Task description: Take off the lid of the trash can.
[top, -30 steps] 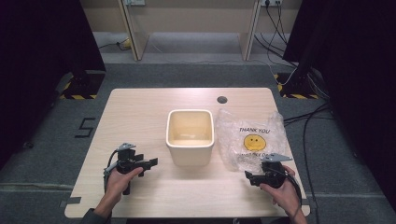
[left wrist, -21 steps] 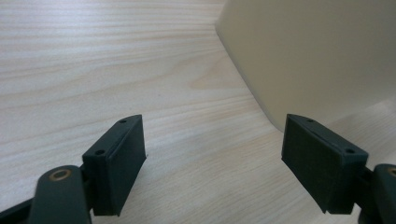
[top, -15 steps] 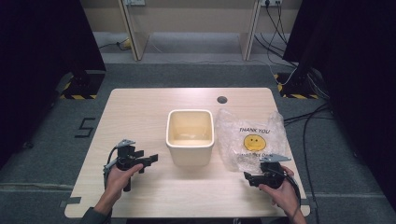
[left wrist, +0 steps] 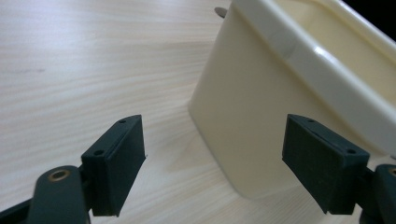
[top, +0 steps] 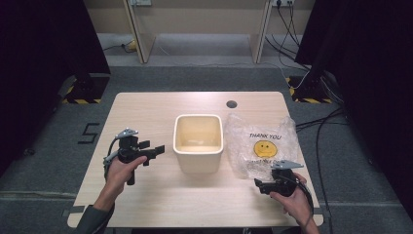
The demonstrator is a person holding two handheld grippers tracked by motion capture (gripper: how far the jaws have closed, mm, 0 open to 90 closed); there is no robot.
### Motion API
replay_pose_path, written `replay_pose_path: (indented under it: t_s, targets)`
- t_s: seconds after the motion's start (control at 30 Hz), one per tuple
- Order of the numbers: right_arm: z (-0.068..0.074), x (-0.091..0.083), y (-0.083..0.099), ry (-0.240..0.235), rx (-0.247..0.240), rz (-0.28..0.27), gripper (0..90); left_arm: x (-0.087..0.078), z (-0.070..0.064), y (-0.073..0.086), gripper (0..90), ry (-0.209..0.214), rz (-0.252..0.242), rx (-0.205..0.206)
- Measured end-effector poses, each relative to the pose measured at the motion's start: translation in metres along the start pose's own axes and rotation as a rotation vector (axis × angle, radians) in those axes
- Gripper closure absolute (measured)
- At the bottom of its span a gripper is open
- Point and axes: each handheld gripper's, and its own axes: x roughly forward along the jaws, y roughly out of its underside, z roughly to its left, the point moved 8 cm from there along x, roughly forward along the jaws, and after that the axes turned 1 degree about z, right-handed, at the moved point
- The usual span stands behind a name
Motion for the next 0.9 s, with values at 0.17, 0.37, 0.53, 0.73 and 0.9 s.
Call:
replay_pose_path:
  t_s: [0.17, 0.37, 0.53, 0.73, 0.9]
  targets:
    - [0.002, -0.003, -0.003, -0.001, -0.003, -0.017, 18.4, 0.002, -0.007, -0.018, 20.8, 0.008, -0.015, 0.014]
    - [0.006, -0.007, -0.004, -0.009, -0.011, -0.03, 18.4, 0.007, -0.016, -0.045, 20.8, 0.02, -0.008, 0.057]
    - [0.01, -0.01, -0.002, -0.018, -0.018, -0.033, 18.5, 0.015, -0.019, -0.06, 21.2, 0.008, 0.009, 0.083]
    - [0.014, -0.009, 0.002, -0.032, -0.024, -0.024, 18.4, 0.027, -0.03, -0.07, 21.3, 0.017, 0.032, 0.119]
    - [0.015, -0.009, 0.002, -0.035, -0.024, -0.026, 18.4, 0.037, -0.031, -0.074, 22.2, 0.01, 0.047, 0.125]
